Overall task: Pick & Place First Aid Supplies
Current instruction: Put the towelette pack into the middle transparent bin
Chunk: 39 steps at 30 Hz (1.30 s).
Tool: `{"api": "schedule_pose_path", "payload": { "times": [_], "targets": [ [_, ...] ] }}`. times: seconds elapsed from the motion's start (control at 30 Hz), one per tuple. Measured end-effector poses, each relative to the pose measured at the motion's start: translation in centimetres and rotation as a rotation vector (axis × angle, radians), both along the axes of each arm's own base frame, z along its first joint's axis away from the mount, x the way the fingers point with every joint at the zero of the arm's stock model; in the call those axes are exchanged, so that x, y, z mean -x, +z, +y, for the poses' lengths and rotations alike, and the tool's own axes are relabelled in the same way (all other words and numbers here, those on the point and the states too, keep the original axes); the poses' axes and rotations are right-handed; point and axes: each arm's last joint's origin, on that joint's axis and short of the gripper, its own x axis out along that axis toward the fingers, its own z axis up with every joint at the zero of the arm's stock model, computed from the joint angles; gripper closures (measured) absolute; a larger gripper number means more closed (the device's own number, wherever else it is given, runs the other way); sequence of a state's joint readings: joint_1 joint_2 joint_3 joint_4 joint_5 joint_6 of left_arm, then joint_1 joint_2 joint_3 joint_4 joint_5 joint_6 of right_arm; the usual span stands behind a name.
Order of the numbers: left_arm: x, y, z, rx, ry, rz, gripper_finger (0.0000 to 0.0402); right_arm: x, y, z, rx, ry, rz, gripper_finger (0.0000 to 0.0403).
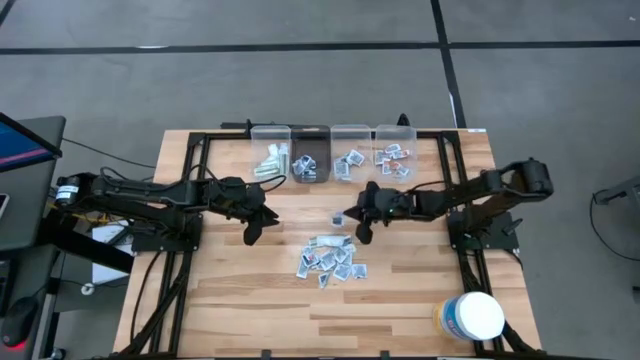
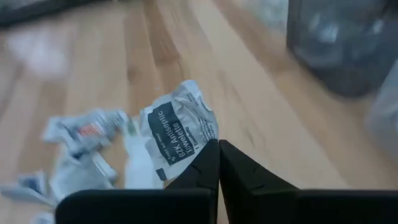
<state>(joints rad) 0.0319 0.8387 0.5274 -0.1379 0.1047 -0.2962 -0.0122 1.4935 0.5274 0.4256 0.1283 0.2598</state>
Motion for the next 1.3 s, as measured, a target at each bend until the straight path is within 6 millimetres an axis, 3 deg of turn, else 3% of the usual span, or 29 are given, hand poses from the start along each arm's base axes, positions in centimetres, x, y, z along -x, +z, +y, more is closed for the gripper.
{"api": "schedule_pose_path", "payload": {
  "times": [0.27,0.47,0.87,1.3],
  "targets": [
    [0.0,0.0,0.0,-0.007,0.006,0.0,0.0305,1.5,4.2,-1.6,0.104,-0.074,-0.123,0.0403],
    [0.0,0.0,0.0,-0.007,0.006,0.0,0.0305,2.7,5.6,-2.7,0.146,-0.129,-0.138,0.0403],
    [0.0,0.0,0.1,-0.014,0.021,-0.002,0.0305,3.3,6.2,-5.1,0.196,-0.218,-0.151,0.0403],
    [0.0,0.0,0.4,-0.06,0.117,-0.002,0.0305,4.8,6.0,-10.0,0.316,-0.43,-0.085,0.0403]
  ]
}}
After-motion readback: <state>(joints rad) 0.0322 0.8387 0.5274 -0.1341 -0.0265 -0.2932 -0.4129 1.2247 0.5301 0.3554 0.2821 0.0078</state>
